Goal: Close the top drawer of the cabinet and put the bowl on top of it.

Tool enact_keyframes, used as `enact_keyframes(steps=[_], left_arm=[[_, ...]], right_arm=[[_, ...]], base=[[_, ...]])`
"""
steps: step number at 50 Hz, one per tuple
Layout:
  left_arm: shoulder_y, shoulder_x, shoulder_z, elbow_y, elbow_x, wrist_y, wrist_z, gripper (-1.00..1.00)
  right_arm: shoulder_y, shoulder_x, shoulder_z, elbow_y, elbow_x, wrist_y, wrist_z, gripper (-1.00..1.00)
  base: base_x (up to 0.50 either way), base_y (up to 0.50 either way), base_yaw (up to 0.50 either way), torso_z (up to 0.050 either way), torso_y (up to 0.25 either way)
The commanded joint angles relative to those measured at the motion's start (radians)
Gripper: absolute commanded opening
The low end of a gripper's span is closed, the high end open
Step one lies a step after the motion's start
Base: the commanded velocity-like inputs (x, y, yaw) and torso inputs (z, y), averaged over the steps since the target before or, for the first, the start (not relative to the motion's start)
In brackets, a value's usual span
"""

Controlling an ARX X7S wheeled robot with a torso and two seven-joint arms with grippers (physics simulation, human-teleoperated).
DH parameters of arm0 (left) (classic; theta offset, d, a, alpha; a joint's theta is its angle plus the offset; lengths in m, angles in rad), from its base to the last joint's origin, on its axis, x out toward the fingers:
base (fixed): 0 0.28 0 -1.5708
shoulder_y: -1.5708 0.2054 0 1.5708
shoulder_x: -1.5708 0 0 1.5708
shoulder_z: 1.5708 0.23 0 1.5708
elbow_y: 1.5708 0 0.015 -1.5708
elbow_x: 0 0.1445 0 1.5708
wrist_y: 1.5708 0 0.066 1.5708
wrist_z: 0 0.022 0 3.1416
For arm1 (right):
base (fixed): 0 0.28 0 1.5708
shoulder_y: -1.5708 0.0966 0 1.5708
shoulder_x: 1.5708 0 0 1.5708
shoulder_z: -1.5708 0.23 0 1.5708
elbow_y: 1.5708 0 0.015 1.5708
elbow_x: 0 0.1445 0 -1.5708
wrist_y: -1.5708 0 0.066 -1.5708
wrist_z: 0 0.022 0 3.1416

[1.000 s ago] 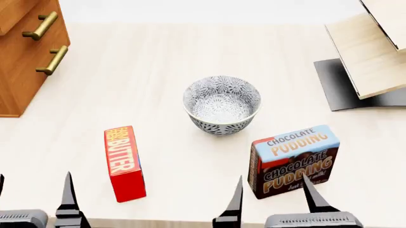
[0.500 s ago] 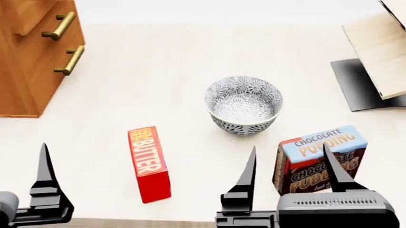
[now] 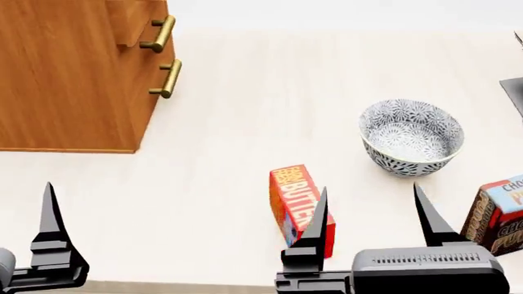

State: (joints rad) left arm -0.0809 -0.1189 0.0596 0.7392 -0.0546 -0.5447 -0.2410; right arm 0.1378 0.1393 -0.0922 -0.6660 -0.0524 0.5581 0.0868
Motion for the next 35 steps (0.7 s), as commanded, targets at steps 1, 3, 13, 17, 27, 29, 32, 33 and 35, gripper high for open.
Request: enact_keyframes(steps=[1, 3, 13, 17, 27, 29, 32, 33, 35], left_arm=[[0.006, -0.011, 0.001, 0.008, -0.013, 0.002, -0.015, 1.00], [0.007, -0.012, 0.003, 0.004, -0.013, 0.008, -0.018, 1.00], [0.016, -0.020, 0.006, 0.005, -0.021, 0.011, -0.030, 1.00], [0.017, -0.024, 0.004, 0.007, -0.027, 0.011, -0.034, 1.00], [0.019, -0.030, 0.005, -0.001, -0.035, 0.019, -0.044, 1.00], [0.019, -0.031, 0.006, -0.002, -0.036, 0.019, -0.046, 1.00], [0.018, -0.034, 0.009, -0.004, -0.037, 0.020, -0.049, 1.00], [0.018, -0.034, 0.010, -0.004, -0.037, 0.020, -0.050, 1.00], [0.018, -0.036, 0.010, -0.004, -0.039, 0.020, -0.052, 1.00]], right_arm=[[0.000, 0.009, -0.011, 0.011, 0.006, -0.012, 0.012, 1.00], [0.000, 0.009, -0.012, 0.015, 0.009, -0.014, 0.013, 1.00], [-0.006, 0.017, -0.022, 0.022, 0.009, -0.024, 0.026, 1.00], [-0.006, 0.019, -0.029, 0.018, 0.005, -0.022, 0.031, 1.00], [-0.005, 0.027, -0.049, 0.029, -0.016, -0.021, 0.055, 1.00], [-0.006, 0.026, -0.047, 0.031, -0.017, -0.020, 0.061, 1.00], [-0.007, 0.028, -0.050, 0.027, 0.000, -0.015, 0.047, 1.00], [-0.006, 0.029, -0.051, 0.026, 0.001, -0.010, 0.047, 1.00], [-0.010, 0.033, -0.050, 0.022, 0.007, -0.025, 0.045, 1.00]], base=[[0.00, 0.50, 0.00, 0.000, 0.000], [0.00, 0.50, 0.00, 0.000, 0.000], [0.00, 0.50, 0.00, 0.000, 0.000], [0.00, 0.33, 0.00, 0.000, 0.000], [0.00, 0.02, 0.00, 0.000, 0.000], [0.00, 0.00, 0.00, 0.000, 0.000], [0.00, 0.00, 0.00, 0.000, 0.000], [0.00, 0.00, 0.00, 0.000, 0.000], [0.32, 0.00, 0.00, 0.000, 0.000]])
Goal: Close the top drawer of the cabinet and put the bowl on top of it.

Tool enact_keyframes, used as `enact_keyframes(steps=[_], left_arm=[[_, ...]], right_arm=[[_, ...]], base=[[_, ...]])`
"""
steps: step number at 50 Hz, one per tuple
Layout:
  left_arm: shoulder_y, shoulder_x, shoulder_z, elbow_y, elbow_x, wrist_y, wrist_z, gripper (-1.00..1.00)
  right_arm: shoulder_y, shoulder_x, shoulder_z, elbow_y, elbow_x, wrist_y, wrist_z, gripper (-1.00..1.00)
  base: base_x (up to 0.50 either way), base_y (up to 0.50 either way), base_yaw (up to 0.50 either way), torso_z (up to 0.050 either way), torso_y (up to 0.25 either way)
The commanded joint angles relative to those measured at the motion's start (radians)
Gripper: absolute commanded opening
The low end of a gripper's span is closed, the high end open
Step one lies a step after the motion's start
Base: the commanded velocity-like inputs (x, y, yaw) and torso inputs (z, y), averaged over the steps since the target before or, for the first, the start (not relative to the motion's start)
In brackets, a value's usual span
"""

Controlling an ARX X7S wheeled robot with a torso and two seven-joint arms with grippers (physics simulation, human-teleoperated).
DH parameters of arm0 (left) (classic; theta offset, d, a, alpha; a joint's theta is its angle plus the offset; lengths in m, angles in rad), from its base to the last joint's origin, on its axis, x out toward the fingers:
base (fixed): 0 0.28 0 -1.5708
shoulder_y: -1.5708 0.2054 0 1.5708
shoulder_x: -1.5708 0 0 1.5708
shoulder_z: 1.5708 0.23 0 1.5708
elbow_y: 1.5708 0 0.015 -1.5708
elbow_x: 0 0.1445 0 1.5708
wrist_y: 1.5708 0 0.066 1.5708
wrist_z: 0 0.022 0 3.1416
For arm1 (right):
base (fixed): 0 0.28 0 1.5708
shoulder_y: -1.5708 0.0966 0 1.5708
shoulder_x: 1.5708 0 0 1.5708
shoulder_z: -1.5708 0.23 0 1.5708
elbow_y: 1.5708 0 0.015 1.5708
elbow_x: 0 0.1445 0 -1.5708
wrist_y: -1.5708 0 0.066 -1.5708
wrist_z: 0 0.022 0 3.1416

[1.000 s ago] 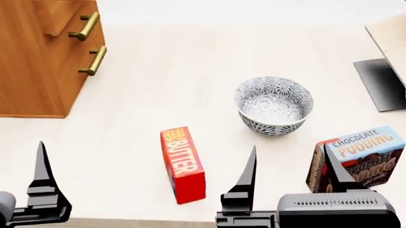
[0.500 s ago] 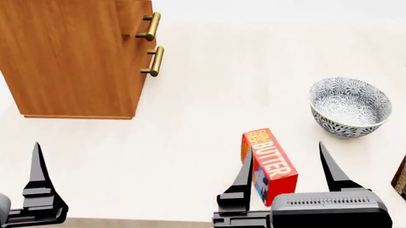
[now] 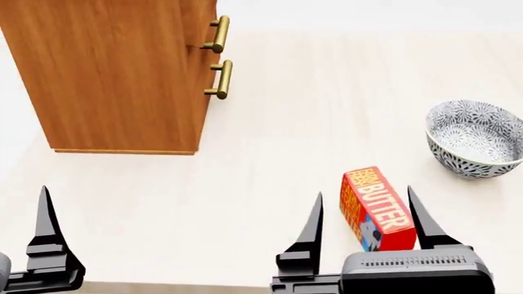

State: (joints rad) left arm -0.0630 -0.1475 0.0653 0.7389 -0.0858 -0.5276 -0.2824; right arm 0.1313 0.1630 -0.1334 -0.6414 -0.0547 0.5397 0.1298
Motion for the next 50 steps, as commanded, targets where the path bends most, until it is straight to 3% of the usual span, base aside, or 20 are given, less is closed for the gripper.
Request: enact_keyframes(steps=[1, 50], left_arm=[[-0.001, -0.008, 0.005, -0.002, -0.009, 0.002, -0.011, 1.00], [0.007, -0.042, 0.019, 0.020, -0.033, 0.000, -0.056, 1.00]], right_arm=[[0.000, 0.009, -0.009, -0.004, 0.010, 0.005, 0.002, 1.00], [0.007, 0.044, -0.036, 0.016, 0.022, -0.002, 0.036, 1.00]], base=[[0.50, 0.00, 0.00, 0.000, 0.000], [0.50, 0.00, 0.00, 0.000, 0.001]])
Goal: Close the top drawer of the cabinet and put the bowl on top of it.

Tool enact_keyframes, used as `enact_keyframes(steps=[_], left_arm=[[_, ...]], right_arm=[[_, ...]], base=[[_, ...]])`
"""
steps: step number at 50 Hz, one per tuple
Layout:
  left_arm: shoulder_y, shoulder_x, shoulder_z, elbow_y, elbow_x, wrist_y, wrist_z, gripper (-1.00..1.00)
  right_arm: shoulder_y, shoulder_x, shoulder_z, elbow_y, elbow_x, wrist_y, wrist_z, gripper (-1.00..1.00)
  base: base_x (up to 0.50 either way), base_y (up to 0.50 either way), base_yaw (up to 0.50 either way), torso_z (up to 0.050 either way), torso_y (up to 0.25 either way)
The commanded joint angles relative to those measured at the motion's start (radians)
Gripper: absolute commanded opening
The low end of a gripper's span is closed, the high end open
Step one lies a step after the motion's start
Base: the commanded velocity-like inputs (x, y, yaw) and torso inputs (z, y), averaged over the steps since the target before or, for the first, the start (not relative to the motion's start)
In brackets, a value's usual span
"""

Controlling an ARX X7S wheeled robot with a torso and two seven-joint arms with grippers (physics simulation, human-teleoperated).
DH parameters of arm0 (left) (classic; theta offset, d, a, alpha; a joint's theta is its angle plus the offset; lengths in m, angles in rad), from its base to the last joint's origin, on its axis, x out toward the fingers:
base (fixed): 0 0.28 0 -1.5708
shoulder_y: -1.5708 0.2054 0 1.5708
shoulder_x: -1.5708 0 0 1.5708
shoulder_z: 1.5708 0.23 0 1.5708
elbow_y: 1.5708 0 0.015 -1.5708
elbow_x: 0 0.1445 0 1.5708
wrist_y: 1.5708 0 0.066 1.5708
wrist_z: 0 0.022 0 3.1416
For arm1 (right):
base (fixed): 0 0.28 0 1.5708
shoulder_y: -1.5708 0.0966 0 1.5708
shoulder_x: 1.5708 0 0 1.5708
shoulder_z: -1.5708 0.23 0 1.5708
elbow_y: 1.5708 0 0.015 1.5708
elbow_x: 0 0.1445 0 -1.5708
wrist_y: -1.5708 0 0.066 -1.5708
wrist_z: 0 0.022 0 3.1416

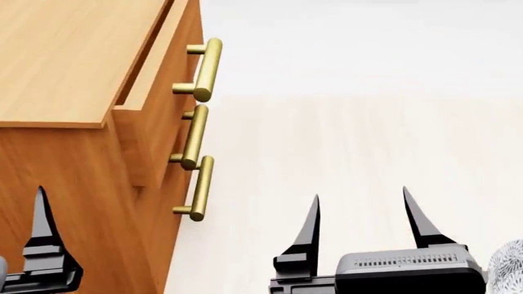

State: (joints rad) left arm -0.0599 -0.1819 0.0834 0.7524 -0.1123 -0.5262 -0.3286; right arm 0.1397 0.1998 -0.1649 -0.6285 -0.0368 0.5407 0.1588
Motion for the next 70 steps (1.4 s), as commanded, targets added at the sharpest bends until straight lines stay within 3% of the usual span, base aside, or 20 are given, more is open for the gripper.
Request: enact_keyframes(steps=[1, 10, 20, 26, 36, 45, 62, 70], left_arm=[[0.006, -0.009, 0.000, 0.007, -0.008, 0.002, -0.010, 1.00], [0.008, -0.017, 0.002, 0.005, -0.016, 0.006, -0.022, 1.00], [0.007, -0.025, 0.005, -0.002, -0.028, 0.013, -0.031, 1.00], [0.007, -0.032, 0.006, 0.000, -0.033, 0.012, -0.037, 1.00], [0.004, -0.040, 0.008, 0.008, -0.041, 0.005, -0.048, 1.00], [0.012, -0.049, 0.010, 0.001, -0.043, 0.019, -0.054, 1.00], [0.007, -0.058, 0.031, -0.034, -0.039, 0.036, -0.067, 1.00], [0.007, -0.065, 0.036, -0.032, -0.043, 0.036, -0.070, 1.00]], right_arm=[[-0.002, 0.008, -0.004, 0.004, 0.004, -0.004, 0.008, 1.00], [0.000, 0.015, -0.008, 0.026, -0.003, -0.018, 0.023, 1.00], [0.019, 0.027, -0.014, 0.030, -0.009, -0.010, 0.026, 1.00], [0.115, 0.038, -0.003, 0.078, 0.002, 0.049, 0.007, 1.00], [0.424, 0.069, -0.039, 0.355, 0.000, 0.142, -0.067, 1.00], [0.654, 0.038, -0.114, 0.651, -0.021, 0.102, -0.098, 1.00], [0.852, -0.111, -0.164, 1.072, 0.011, -0.060, -0.089, 1.00], [0.880, -0.162, -0.190, 1.150, 0.027, -0.092, -0.076, 1.00]], base=[[0.50, 0.00, 0.00, 0.000, 0.000], [0.50, 0.00, 0.00, 0.000, 0.000], [0.02, 0.00, 0.00, 0.000, 0.000], [0.00, 0.00, 0.00, 0.000, 0.000], [0.00, 0.00, 0.00, 0.000, 0.000], [0.00, 0.00, 0.00, 0.000, 0.000], [0.00, 0.00, 0.00, 0.000, 0.000], [0.00, 0.00, 0.00, 0.000, 0.000]])
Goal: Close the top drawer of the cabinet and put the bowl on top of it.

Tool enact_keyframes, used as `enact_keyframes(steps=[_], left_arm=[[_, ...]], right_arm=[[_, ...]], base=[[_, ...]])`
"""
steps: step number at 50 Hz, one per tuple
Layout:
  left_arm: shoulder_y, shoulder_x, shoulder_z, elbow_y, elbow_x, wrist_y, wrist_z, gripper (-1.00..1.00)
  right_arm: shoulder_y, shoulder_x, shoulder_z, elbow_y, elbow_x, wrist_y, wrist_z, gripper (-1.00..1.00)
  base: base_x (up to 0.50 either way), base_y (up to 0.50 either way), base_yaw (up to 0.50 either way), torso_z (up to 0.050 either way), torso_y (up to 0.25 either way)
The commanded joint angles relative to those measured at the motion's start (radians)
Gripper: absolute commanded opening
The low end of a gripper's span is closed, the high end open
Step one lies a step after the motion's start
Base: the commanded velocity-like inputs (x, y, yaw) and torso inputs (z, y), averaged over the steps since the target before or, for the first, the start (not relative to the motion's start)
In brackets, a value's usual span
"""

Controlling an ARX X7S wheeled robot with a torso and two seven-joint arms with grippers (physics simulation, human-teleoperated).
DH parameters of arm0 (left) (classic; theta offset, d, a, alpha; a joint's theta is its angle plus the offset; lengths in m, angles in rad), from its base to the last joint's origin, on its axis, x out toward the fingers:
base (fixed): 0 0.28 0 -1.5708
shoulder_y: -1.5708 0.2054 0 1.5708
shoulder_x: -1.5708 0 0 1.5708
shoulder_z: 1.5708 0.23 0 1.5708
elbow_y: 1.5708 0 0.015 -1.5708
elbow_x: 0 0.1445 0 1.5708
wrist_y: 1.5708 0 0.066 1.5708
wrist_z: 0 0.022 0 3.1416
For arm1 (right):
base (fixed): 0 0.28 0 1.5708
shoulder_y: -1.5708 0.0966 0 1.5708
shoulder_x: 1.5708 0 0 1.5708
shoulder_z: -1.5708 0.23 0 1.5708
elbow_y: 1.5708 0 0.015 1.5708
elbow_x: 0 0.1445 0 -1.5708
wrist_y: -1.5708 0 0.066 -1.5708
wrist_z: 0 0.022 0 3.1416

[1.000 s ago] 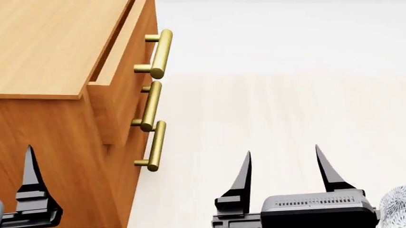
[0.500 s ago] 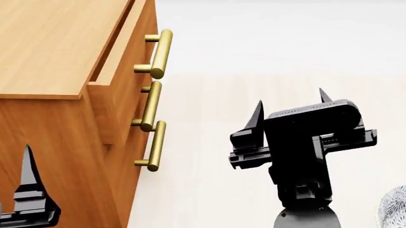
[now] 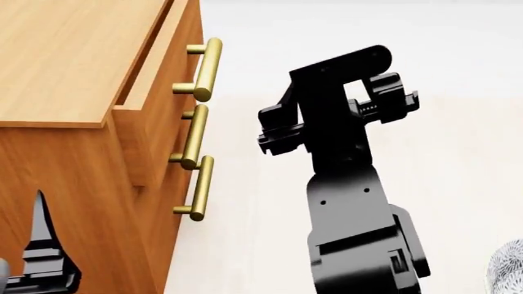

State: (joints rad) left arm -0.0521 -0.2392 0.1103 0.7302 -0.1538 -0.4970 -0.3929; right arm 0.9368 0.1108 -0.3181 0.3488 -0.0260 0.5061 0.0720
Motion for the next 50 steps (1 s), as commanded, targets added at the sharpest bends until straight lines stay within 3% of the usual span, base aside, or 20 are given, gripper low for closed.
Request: enact_keyframes(steps=[1, 5, 30, 50], left_arm=[[-0.001, -0.008, 0.009, -0.011, -0.002, 0.007, -0.007, 1.00], [0.002, -0.011, 0.018, -0.010, 0.002, 0.010, -0.009, 1.00], [0.010, -0.030, 0.017, -0.010, -0.012, 0.018, -0.019, 1.00], [0.006, -0.036, 0.028, -0.011, -0.015, 0.012, -0.034, 1.00]], right_arm=[[0.085, -0.080, -0.043, 0.175, 0.020, -0.060, 0.009, 1.00], [0.094, -0.100, -0.059, 0.191, 0.049, -0.075, 0.016, 1.00], [0.157, -0.107, -0.470, 0.313, 0.410, -0.223, 0.173, 1.00], [0.169, -0.102, -0.558, 0.317, 0.493, -0.264, 0.194, 1.00]], base=[[0.00, 0.00, 0.00, 0.000, 0.000], [0.00, 0.00, 0.00, 0.000, 0.000], [0.00, 0.00, 0.00, 0.000, 0.000], [0.00, 0.00, 0.00, 0.000, 0.000]])
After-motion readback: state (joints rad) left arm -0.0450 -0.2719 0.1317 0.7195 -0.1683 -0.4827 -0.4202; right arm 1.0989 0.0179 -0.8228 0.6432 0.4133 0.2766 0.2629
